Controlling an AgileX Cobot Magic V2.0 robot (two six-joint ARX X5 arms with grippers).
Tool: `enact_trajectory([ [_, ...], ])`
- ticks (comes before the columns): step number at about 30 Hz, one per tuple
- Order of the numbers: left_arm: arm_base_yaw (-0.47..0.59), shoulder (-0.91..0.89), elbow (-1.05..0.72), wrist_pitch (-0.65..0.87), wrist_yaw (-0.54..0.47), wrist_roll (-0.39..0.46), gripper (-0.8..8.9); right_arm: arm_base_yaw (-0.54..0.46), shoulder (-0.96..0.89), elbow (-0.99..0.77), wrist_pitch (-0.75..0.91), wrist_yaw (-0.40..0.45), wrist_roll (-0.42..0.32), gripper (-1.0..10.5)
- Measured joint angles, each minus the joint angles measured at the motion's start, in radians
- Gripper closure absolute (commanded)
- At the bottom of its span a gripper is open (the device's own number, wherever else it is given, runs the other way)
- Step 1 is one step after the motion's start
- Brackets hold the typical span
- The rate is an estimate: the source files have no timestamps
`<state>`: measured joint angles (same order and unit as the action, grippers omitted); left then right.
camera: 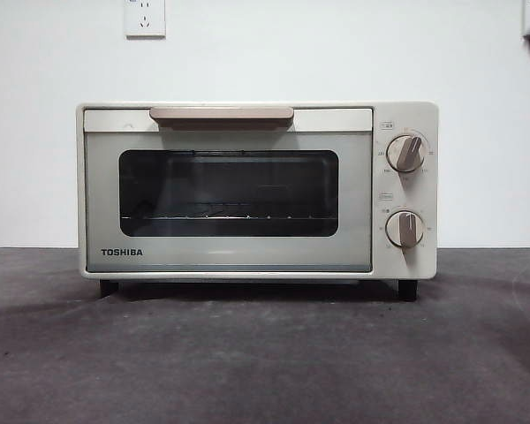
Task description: The left arm flap open the oven, the right arm pick bread and place it into oven, the left arm flap close the oven
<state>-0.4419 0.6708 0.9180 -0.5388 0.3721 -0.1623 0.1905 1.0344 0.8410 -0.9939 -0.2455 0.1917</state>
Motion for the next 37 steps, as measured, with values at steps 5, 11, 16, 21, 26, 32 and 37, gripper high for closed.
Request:
enact_trajectory([
  [5, 0.000, 0.000, 0.000, -0.023, 0.000, 0.007, 3.45, 0.001, 0.119, -0.031, 0.030, 0.009, 0.000, 4.3],
  [11, 0.000, 0.000, 0.000, -0.033, 0.000, 0.007, 3.45, 0.029, 0.241, -0.031, 0.100, 0.011, 0.000, 4.3],
  [16, 0.000, 0.002, 0.000, -0.033, 0.000, 0.008, 3.45, 0.063, 0.337, -0.031, 0.113, 0.019, 0.000, 5.1],
  [21, 0.000, 0.003, 0.000, -0.033, 0.000, 0.008, 3.46, 0.097, 0.402, -0.031, 0.114, 0.090, 0.003, 6.6],
  [26, 0.000, 0.003, 0.000, -0.033, -0.002, 0.008, 3.55, 0.111, 0.402, -0.031, 0.110, 0.135, 0.008, 8.9],
  [32, 0.000, 0.010, 0.000, -0.044, -0.034, 0.008, 3.86, 0.111, 0.340, -0.030, 0.069, 0.138, 0.008, 8.9],
  [37, 0.000, 0.047, 0.000, -0.065, -0.034, 0.008, 3.86, 0.111, 0.215, -0.014, 0.011, 0.137, 0.008, 8.9],
])
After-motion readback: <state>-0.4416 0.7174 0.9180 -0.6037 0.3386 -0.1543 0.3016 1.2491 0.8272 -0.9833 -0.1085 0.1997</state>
